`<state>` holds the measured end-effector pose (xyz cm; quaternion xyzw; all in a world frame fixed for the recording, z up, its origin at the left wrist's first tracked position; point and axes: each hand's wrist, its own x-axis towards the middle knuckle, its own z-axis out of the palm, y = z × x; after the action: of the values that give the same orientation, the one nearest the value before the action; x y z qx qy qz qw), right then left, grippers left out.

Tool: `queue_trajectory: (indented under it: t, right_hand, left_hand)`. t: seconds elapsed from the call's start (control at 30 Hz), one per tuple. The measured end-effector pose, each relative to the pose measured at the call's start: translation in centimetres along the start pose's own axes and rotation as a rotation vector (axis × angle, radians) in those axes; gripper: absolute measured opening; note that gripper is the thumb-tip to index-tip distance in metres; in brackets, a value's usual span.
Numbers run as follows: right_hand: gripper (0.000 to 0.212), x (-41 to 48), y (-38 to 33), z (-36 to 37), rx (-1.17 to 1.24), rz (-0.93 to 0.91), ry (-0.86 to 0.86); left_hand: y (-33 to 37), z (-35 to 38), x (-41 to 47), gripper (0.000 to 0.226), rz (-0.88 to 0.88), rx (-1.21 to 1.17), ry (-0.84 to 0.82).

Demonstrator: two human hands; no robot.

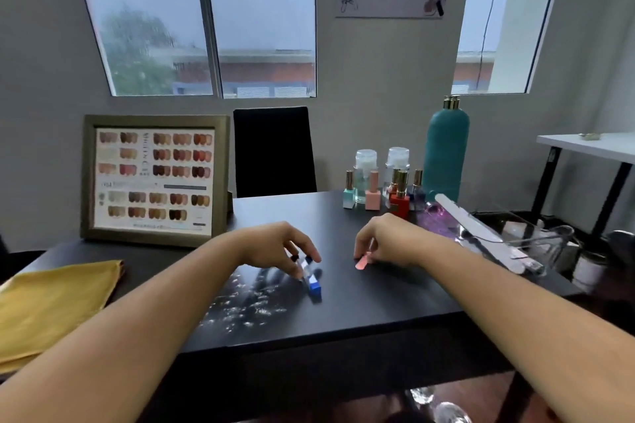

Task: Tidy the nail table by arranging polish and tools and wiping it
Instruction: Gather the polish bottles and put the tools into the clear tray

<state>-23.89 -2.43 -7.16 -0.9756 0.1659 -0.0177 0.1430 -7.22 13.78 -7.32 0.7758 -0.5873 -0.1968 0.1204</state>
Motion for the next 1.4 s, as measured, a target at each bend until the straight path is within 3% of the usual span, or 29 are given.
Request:
queue_trajectory:
  t: [0.13,0.3,0.5,0.63,0.87,1.13,1.4]
  right_hand:
    - [0.012,0.3,0.0,-0.3,-0.085,0.015,-0.059]
    - [0.005,0.1,-0.1,-1.1,-0.117,0.045,-0.156]
    - [0.017,-3.0,2.2,-7.8,-0.023,0.049,0.115]
    - [0.01,-5.6,6.2,-10.9,0.091,0.17,0.143]
    - [0.011,-8.0,11.3,-10.8,0.04,0.343,0.069]
    - [0.008,-8.8,12.8,-9.6,0.065,0.411,-0.087]
    - [0.01,-8.7,13.2,-9.7,0.084,0.395,-0.002]
  left_hand:
    - [-0.4,0.4,0.3,0.017,0.017,0.024,0.06]
    - [-0.3,0.0,0.7,0.016,0.053,-0.023,0.112]
    - [3.9,-1.6,3.7,0.011,0.133,-0.089,0.33]
    - [8.5,-2.2,7.3,0.011,0.234,-0.093,0.419]
    - [15.7,-0.6,13.6,0.013,0.366,-0.021,0.358]
    - [17.9,1.6,16.3,0.021,0.366,0.132,0.16]
    - [18.0,2.1,16.2,0.022,0.386,0.125,0.173]
